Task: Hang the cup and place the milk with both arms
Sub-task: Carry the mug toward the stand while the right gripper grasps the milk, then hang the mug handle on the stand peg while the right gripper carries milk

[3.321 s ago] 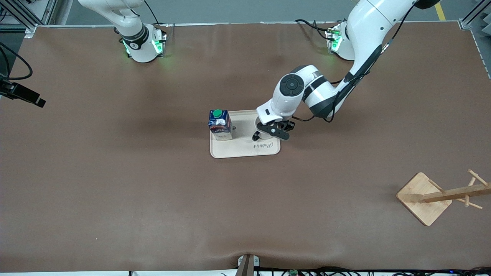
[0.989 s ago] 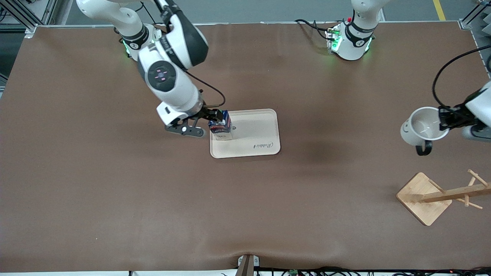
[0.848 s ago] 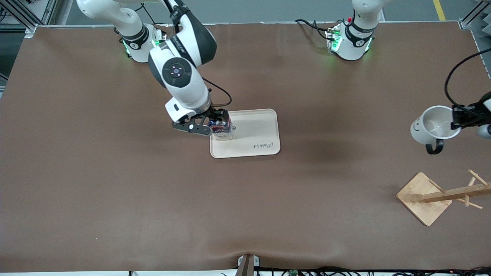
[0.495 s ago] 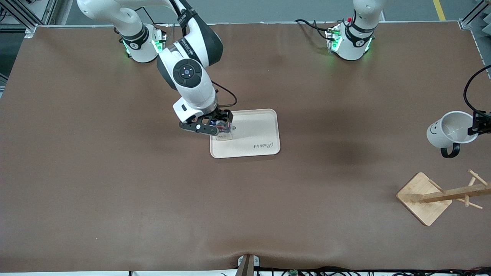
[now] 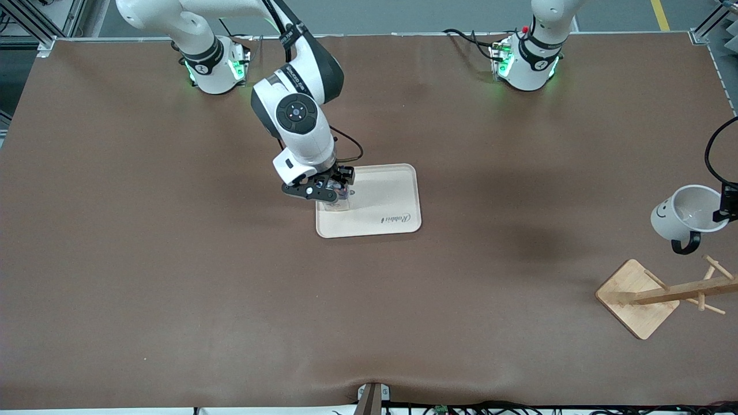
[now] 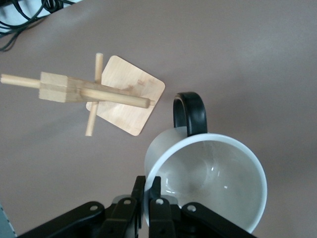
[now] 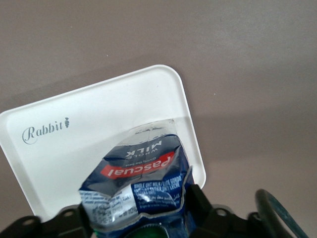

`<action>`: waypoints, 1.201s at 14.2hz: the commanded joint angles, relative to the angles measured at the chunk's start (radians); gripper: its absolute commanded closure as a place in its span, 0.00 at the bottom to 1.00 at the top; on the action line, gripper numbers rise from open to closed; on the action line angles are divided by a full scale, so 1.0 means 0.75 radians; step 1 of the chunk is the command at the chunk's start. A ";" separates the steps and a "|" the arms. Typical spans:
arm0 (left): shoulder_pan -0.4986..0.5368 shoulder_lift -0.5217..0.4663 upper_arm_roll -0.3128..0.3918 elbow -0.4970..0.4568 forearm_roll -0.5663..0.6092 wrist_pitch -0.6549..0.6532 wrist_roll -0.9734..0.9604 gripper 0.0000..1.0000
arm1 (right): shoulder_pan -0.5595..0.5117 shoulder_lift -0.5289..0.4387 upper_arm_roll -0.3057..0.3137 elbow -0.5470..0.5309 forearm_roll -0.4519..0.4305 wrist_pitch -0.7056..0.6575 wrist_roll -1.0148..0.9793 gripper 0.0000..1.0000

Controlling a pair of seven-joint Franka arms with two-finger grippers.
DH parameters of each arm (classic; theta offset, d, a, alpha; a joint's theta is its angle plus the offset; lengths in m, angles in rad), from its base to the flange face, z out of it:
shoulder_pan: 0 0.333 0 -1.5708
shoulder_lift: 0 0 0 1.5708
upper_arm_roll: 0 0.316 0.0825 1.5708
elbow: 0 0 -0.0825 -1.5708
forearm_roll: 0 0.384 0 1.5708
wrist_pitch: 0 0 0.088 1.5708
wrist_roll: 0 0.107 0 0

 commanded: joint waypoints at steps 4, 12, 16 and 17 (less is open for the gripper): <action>0.044 0.040 0.004 0.032 -0.033 0.054 0.109 1.00 | -0.052 -0.065 -0.025 0.159 -0.026 -0.253 0.036 1.00; 0.079 0.115 0.004 0.104 -0.051 0.093 0.187 1.00 | -0.477 -0.243 -0.037 0.140 -0.090 -0.585 -0.397 1.00; 0.083 0.140 0.004 0.104 -0.051 0.150 0.189 1.00 | -0.761 -0.333 -0.037 -0.056 -0.122 -0.496 -0.712 1.00; 0.083 0.140 0.004 0.104 -0.051 0.154 0.185 1.00 | -0.825 -0.355 -0.037 -0.138 -0.122 -0.398 -0.800 1.00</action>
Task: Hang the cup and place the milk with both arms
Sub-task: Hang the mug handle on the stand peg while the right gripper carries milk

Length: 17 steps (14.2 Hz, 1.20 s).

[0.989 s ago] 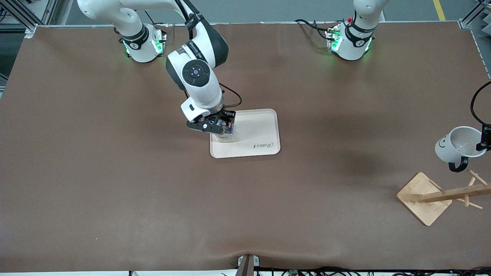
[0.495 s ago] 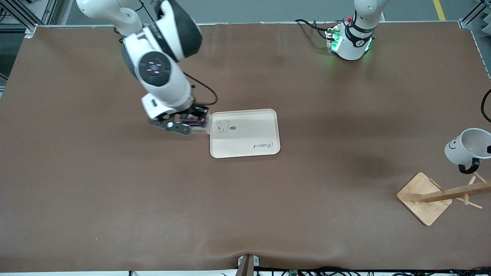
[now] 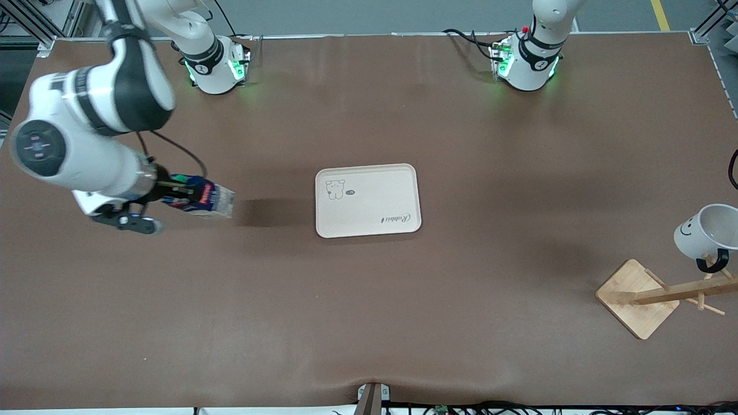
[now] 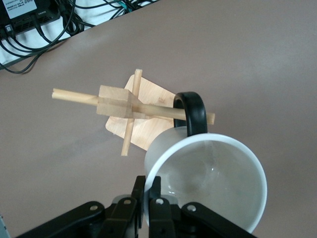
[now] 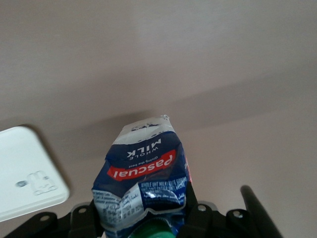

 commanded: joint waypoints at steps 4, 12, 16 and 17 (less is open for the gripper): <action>0.004 0.012 -0.010 0.027 -0.018 0.016 0.007 0.00 | -0.322 -0.124 0.033 -0.433 -0.025 0.408 -0.430 1.00; -0.013 -0.141 -0.114 0.005 0.006 -0.227 -0.416 0.00 | -0.335 -0.110 0.035 -0.588 -0.023 0.650 -0.416 1.00; -0.013 -0.215 -0.184 0.005 0.039 -0.348 -0.495 0.00 | -0.329 -0.110 0.035 -0.584 -0.023 0.633 -0.332 0.76; -0.013 -0.219 -0.212 0.009 0.077 -0.348 -0.484 0.00 | -0.331 -0.110 0.035 -0.584 -0.023 0.633 -0.332 0.62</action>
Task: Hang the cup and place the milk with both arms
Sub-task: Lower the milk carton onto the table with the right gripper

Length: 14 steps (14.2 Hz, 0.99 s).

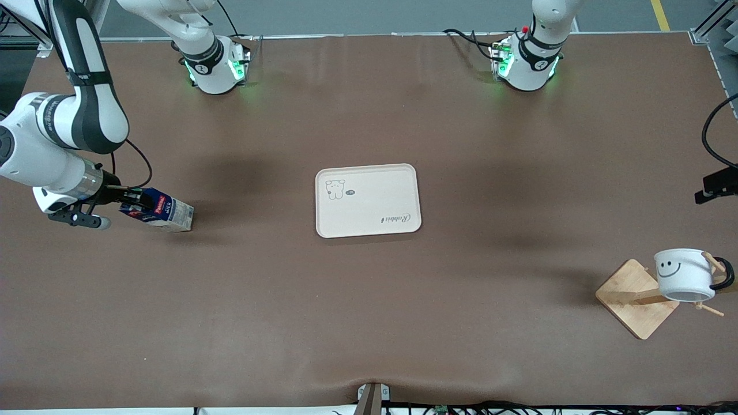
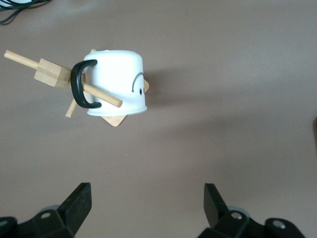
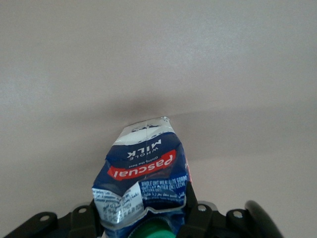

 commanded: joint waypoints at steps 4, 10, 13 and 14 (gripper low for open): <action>0.009 -0.055 -0.132 -0.007 0.072 -0.033 -0.015 0.00 | 0.000 -0.023 0.014 -0.025 -0.022 -0.011 0.027 0.00; 0.009 -0.063 -0.306 -0.007 0.078 -0.123 -0.518 0.00 | 0.000 -0.004 0.014 0.105 -0.022 -0.164 0.023 0.00; 0.011 -0.061 -0.312 -0.011 0.084 -0.123 -0.512 0.00 | 0.000 -0.004 0.014 0.159 -0.022 -0.166 0.001 0.00; 0.011 -0.063 -0.314 -0.013 0.084 -0.123 -0.514 0.00 | 0.000 -0.006 0.016 0.201 -0.022 -0.184 -0.015 0.00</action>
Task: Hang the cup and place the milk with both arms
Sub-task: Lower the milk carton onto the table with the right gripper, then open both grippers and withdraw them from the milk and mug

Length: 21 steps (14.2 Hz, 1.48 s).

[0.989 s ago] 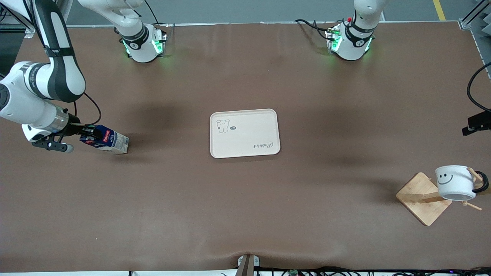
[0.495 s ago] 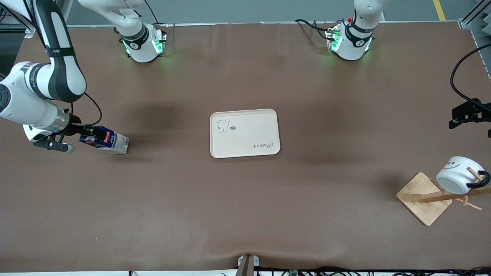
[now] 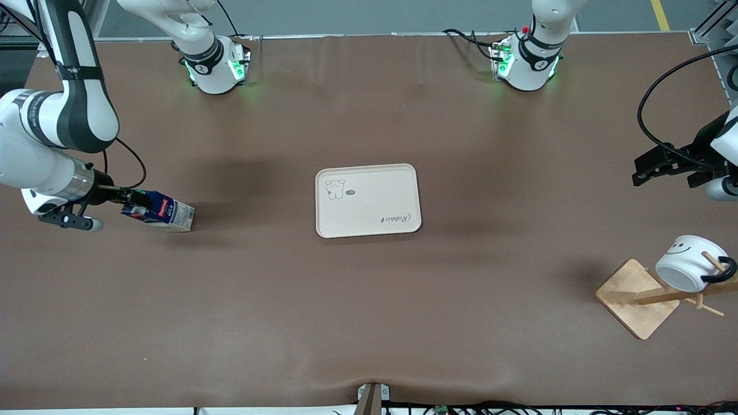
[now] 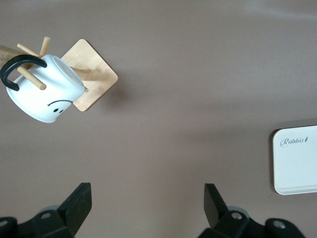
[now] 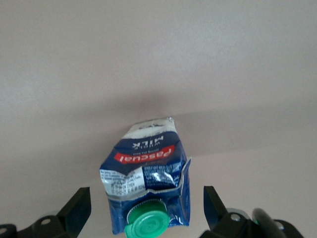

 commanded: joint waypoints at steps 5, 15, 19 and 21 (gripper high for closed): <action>0.017 -0.028 -0.004 -0.003 0.002 -0.015 -0.030 0.00 | 0.007 -0.070 0.013 0.308 -0.020 -0.348 -0.169 0.00; -0.350 -0.198 0.372 -0.016 -0.026 -0.080 -0.028 0.00 | -0.108 -0.189 -0.050 0.488 0.054 -0.624 -0.519 0.00; -0.698 -0.276 0.784 -0.066 -0.153 -0.099 -0.013 0.00 | -0.052 -0.207 0.005 0.553 0.034 -0.812 -0.204 0.00; -0.832 -0.300 0.926 -0.103 -0.165 -0.095 -0.013 0.00 | -0.010 -0.256 0.031 0.601 -0.052 -0.841 -0.137 0.00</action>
